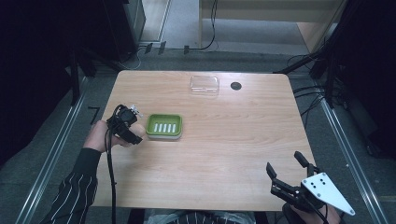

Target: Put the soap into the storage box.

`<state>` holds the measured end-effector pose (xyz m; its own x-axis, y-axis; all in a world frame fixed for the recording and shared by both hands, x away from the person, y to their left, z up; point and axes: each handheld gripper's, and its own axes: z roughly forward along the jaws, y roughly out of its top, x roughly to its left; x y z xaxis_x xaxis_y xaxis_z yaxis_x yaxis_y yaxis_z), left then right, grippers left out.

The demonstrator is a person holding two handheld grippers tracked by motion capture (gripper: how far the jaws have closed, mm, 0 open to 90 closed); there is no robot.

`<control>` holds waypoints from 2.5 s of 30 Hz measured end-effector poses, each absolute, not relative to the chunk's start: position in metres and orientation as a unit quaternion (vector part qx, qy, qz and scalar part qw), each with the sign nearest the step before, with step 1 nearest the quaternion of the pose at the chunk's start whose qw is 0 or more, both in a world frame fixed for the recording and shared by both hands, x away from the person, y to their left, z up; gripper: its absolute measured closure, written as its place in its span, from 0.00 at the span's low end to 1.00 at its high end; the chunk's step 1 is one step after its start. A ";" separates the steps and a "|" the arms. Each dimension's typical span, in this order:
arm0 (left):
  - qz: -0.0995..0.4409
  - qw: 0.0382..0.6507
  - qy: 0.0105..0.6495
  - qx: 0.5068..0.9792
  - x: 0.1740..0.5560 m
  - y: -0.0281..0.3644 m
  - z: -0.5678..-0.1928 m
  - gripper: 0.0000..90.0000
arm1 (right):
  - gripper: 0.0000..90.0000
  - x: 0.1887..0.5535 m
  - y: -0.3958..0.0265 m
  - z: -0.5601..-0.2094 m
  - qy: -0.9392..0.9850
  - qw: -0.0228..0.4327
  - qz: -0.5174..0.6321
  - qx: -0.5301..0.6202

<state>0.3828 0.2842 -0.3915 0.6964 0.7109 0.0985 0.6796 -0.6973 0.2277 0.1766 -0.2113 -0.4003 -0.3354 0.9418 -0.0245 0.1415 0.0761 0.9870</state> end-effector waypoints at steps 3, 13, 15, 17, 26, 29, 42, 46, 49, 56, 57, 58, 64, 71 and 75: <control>0.095 0.090 0.373 0.919 0.385 0.282 -0.389 0.37 | 0.15 0.176 -0.213 -0.401 0.625 0.381 0.524 0.435; 0.097 0.098 0.355 0.925 0.393 0.271 -0.384 0.37 | 0.15 0.175 -0.216 -0.402 0.624 0.383 0.519 0.441; 0.095 0.099 0.352 0.926 0.395 0.269 -0.384 0.37 | 0.15 0.175 -0.216 -0.402 0.623 0.384 0.518 0.443; 0.098 0.100 0.348 0.927 0.396 0.268 -0.384 0.37 | 0.15 0.174 -0.217 -0.402 0.622 0.384 0.517 0.444; 0.103 0.100 0.336 0.931 0.397 0.265 -0.383 0.37 | 0.15 0.172 -0.217 -0.401 0.622 0.385 0.517 0.445; 0.103 0.105 0.334 0.931 0.397 0.265 -0.382 0.37 | 0.15 0.171 -0.216 -0.401 0.623 0.385 0.516 0.443; 0.110 0.109 0.311 0.938 0.402 0.259 -0.380 0.37 | 0.15 0.169 -0.217 -0.401 0.622 0.387 0.515 0.445; 0.114 0.109 0.302 0.940 0.404 0.257 -0.380 0.37 | 0.15 0.168 -0.218 -0.401 0.620 0.387 0.516 0.446; 0.116 0.107 0.292 0.943 0.405 0.255 -0.380 0.37 | 0.15 0.168 -0.218 -0.401 0.621 0.387 0.515 0.446; 0.121 0.109 0.279 0.946 0.406 0.251 -0.382 0.37 | 0.15 0.168 -0.216 -0.400 0.621 0.387 0.516 0.445; 0.121 0.109 0.276 0.947 0.406 0.251 -0.383 0.37 | 0.15 0.168 -0.216 -0.400 0.621 0.388 0.516 0.445; 0.122 0.109 0.275 0.948 0.407 0.251 -0.383 0.37 | 0.15 0.168 -0.216 -0.400 0.622 0.387 0.516 0.444; 0.127 0.107 0.265 0.950 0.408 0.250 -0.383 0.37 | 0.15 0.169 -0.215 -0.400 0.624 0.388 0.515 0.442; 0.134 0.115 0.257 0.950 0.409 0.246 -0.382 0.37 | 0.15 0.168 -0.215 -0.400 0.623 0.388 0.515 0.443; 0.135 0.116 0.251 0.952 0.410 0.245 -0.381 0.37 | 0.15 0.168 -0.215 -0.400 0.623 0.388 0.515 0.443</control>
<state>0.4095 0.2445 -0.3805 0.8382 0.5081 0.1979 0.4455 -0.8474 0.2890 0.1684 -0.2151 -0.3999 -0.3061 0.9516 -0.0281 0.1515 0.0778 0.9854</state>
